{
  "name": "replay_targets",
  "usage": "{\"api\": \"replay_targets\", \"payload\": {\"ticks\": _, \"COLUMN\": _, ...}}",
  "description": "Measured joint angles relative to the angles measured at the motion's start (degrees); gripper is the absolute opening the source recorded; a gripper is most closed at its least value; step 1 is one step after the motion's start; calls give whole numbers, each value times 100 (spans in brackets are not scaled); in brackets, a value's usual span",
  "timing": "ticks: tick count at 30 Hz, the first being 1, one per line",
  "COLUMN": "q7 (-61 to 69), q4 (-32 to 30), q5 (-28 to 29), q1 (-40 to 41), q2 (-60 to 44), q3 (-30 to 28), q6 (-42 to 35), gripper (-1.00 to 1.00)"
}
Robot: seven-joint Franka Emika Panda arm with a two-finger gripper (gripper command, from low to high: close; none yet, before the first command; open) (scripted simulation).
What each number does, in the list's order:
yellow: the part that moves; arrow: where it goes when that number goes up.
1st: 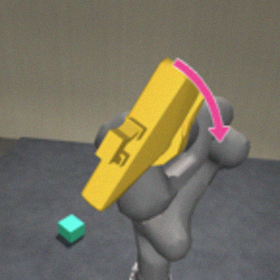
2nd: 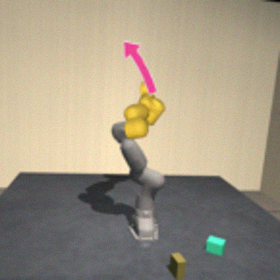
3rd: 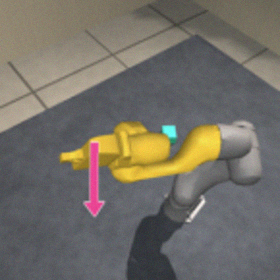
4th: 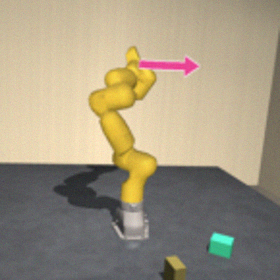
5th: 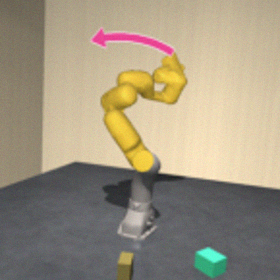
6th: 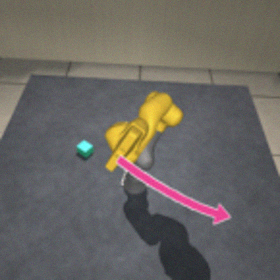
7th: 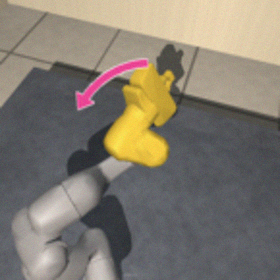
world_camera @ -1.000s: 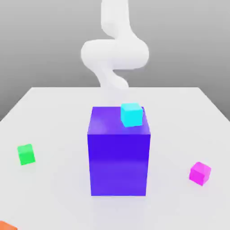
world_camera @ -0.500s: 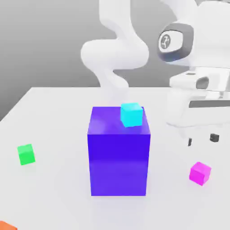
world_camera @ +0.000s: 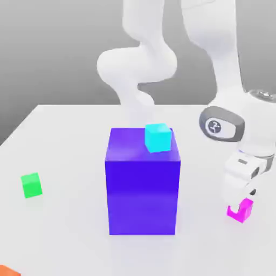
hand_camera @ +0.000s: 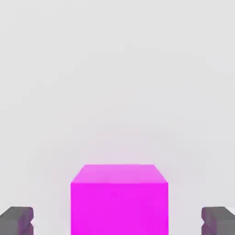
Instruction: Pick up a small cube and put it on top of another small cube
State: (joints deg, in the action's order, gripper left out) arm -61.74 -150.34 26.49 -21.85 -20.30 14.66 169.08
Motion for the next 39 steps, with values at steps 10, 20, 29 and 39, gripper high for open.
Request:
{"api": "replay_targets", "payload": {"ticks": 10, "q7": 102, "q4": -32, "q5": -138, "q1": 130, "q2": 125, "q3": 163, "q6": -84, "gripper": -100}}
{"api": "replay_targets", "payload": {"ticks": 20, "q7": 1165, "q4": -155, "q5": -1568, "q1": 919, "q2": 1322, "q3": 1088, "q6": -720, "gripper": -100}}
{"api": "replay_targets", "payload": {"ticks": 29, "q7": 261, "q4": -96, "q5": -1664, "q1": 2397, "q2": 1718, "q3": 62, "q6": -826, "gripper": -100}}
{"api": "replay_targets", "payload": {"ticks": 39, "q7": -1096, "q4": -327, "q5": -1805, "q1": 4461, "q2": 2148, "q3": -1125, "q6": -1129, "gripper": -100}}
